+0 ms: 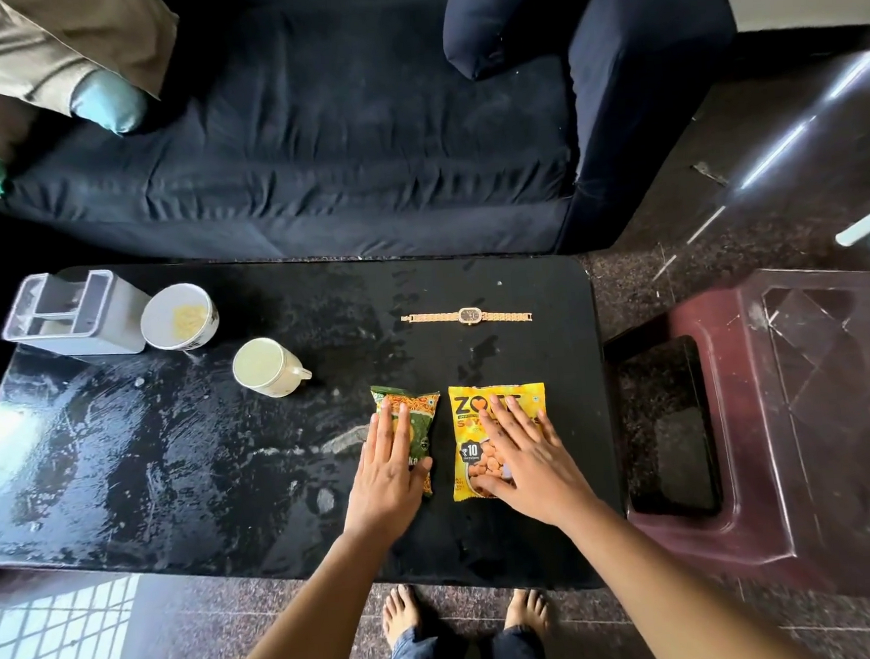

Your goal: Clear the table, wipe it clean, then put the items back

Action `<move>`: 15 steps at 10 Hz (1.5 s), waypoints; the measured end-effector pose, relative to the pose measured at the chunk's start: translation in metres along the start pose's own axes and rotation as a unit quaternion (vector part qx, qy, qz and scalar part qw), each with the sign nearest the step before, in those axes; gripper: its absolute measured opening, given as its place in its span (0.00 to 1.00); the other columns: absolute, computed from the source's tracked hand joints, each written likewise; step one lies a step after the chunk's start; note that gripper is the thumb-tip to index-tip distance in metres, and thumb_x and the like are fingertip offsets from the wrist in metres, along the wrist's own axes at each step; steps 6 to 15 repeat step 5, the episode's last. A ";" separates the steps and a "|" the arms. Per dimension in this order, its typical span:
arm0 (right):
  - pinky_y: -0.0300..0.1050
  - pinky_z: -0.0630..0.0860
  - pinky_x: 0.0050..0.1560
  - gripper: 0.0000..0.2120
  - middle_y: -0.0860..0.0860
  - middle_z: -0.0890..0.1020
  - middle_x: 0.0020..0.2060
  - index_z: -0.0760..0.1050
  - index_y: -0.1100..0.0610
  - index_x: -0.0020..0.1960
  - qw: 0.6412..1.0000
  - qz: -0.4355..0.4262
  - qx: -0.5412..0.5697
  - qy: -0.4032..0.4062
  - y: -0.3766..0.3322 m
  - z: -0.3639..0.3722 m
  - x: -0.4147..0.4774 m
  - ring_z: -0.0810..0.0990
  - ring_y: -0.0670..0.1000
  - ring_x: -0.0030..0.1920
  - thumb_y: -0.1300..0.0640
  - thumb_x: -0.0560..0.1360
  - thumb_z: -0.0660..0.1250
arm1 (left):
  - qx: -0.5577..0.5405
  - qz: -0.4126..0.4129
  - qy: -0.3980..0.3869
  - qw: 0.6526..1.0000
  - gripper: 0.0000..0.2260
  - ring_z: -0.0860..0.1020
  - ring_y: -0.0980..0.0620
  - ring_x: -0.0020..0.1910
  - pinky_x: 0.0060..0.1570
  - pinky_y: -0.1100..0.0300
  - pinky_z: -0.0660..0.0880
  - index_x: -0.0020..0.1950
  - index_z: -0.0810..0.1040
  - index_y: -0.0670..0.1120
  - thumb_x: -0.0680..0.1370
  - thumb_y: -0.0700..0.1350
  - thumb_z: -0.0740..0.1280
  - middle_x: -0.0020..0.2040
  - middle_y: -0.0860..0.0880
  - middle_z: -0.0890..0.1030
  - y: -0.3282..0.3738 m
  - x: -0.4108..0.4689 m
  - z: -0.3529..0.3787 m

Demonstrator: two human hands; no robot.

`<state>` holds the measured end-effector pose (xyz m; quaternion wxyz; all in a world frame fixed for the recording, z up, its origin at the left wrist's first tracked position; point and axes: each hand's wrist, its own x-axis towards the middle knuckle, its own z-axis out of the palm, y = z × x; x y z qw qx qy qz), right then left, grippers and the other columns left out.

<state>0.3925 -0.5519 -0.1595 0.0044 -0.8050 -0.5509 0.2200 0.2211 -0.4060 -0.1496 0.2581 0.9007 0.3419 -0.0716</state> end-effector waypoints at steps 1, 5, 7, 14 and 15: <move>0.57 0.43 0.71 0.40 0.51 0.45 0.76 0.43 0.52 0.77 1.000 0.006 0.002 -0.008 -0.001 -0.001 0.000 0.43 0.56 0.76 0.28 0.73 0.41 | -0.001 0.004 -0.003 1.000 0.33 0.35 0.52 0.74 0.72 0.62 0.36 0.73 0.34 0.49 0.74 0.62 0.42 0.74 0.50 0.34 -0.001 -0.001 0.000; 0.56 0.33 0.71 0.45 0.49 0.35 0.75 0.33 0.50 0.75 0.996 0.020 0.008 -0.085 -0.008 -0.025 0.004 0.33 0.52 0.74 0.24 0.66 0.27 | 0.034 -0.065 -0.053 0.996 0.35 0.36 0.48 0.76 0.74 0.49 0.45 0.77 0.36 0.49 0.80 0.57 0.55 0.76 0.48 0.34 0.015 0.005 -0.015; 0.56 0.33 0.71 0.45 0.49 0.35 0.75 0.33 0.50 0.75 0.996 0.020 0.008 -0.085 -0.008 -0.025 0.004 0.33 0.52 0.74 0.24 0.66 0.27 | 0.034 -0.065 -0.053 0.996 0.35 0.36 0.48 0.76 0.74 0.49 0.45 0.77 0.36 0.49 0.80 0.57 0.55 0.76 0.48 0.34 0.015 0.005 -0.015; 0.56 0.33 0.71 0.45 0.49 0.35 0.75 0.33 0.50 0.75 0.996 0.020 0.008 -0.085 -0.008 -0.025 0.004 0.33 0.52 0.74 0.24 0.66 0.27 | 0.034 -0.065 -0.053 0.996 0.35 0.36 0.48 0.76 0.74 0.49 0.45 0.77 0.36 0.49 0.80 0.57 0.55 0.76 0.48 0.34 0.015 0.005 -0.015; 0.56 0.33 0.71 0.45 0.49 0.35 0.75 0.33 0.50 0.75 0.996 0.020 0.008 -0.085 -0.008 -0.025 0.004 0.33 0.52 0.74 0.24 0.66 0.27 | 0.034 -0.065 -0.053 0.996 0.35 0.36 0.48 0.76 0.74 0.49 0.45 0.77 0.36 0.49 0.80 0.57 0.55 0.76 0.48 0.34 0.015 0.005 -0.015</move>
